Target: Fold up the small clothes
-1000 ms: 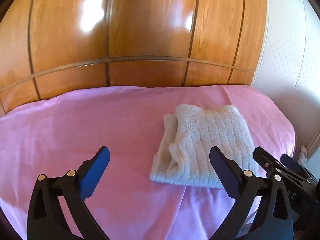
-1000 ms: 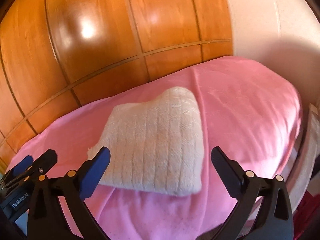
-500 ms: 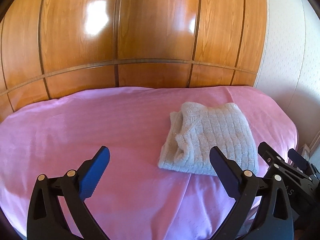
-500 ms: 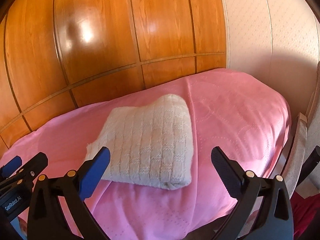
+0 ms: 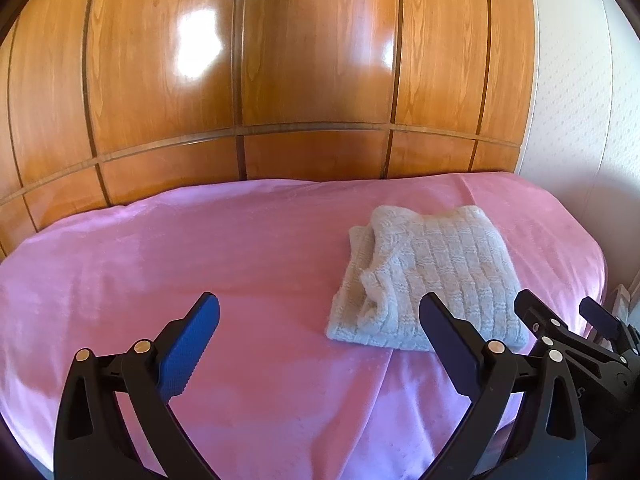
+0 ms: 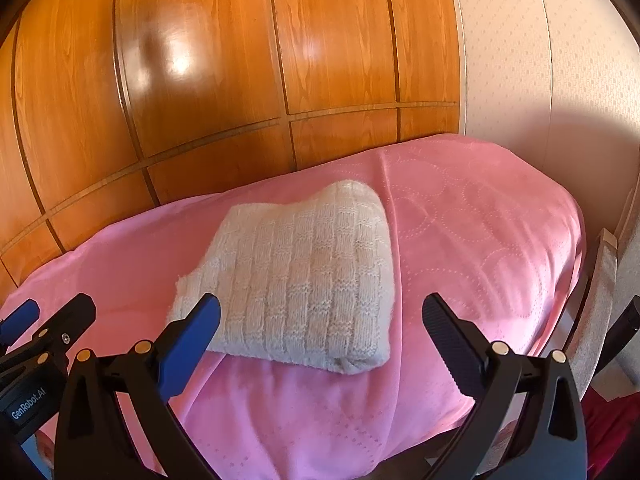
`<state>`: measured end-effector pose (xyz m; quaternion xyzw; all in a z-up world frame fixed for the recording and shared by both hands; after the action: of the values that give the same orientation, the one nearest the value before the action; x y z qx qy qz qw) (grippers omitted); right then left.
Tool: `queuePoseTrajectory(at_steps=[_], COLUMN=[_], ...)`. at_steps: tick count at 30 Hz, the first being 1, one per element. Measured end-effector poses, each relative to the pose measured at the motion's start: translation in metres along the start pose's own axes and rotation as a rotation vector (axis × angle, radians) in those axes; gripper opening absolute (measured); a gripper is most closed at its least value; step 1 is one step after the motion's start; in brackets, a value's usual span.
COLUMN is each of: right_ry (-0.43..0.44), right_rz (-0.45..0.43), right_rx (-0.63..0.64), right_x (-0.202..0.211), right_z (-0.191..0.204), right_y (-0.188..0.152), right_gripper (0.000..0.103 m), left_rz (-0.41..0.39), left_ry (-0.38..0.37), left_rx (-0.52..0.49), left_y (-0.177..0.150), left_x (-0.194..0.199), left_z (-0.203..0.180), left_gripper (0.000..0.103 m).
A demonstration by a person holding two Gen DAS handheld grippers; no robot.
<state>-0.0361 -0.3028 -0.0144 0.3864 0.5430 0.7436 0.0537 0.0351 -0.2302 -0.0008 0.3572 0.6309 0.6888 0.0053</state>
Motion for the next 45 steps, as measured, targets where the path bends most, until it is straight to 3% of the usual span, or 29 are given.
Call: queuePoseTrajectory(at_steps=[34, 45], right_ry=[0.023, 0.013], right_rz=[-0.002, 0.010], right_rx=[0.024, 0.018], right_x=[0.005, -0.001], right_z=[0.009, 0.008], right_y=[-0.001, 0.000], right_gripper=[0.101, 0.101], left_rz=[-0.028, 0.053], left_ry=[0.029, 0.018], left_rx=[0.002, 0.008], left_y=[0.005, -0.005], left_x=[0.007, -0.012], left_z=[0.006, 0.008], left_gripper=[0.099, 0.099])
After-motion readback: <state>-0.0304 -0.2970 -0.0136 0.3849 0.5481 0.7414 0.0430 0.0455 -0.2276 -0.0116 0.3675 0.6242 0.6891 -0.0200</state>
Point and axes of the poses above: each gripper's, at about its wrist camera, not at the fingertips, and x roughly against the way its jaws point, z to its left, y to its top, the point moved 3 cm from there along -x, roughly the way its jaws point, and after that the axes turned 6 degrees about -z, right-handed, at the moved point
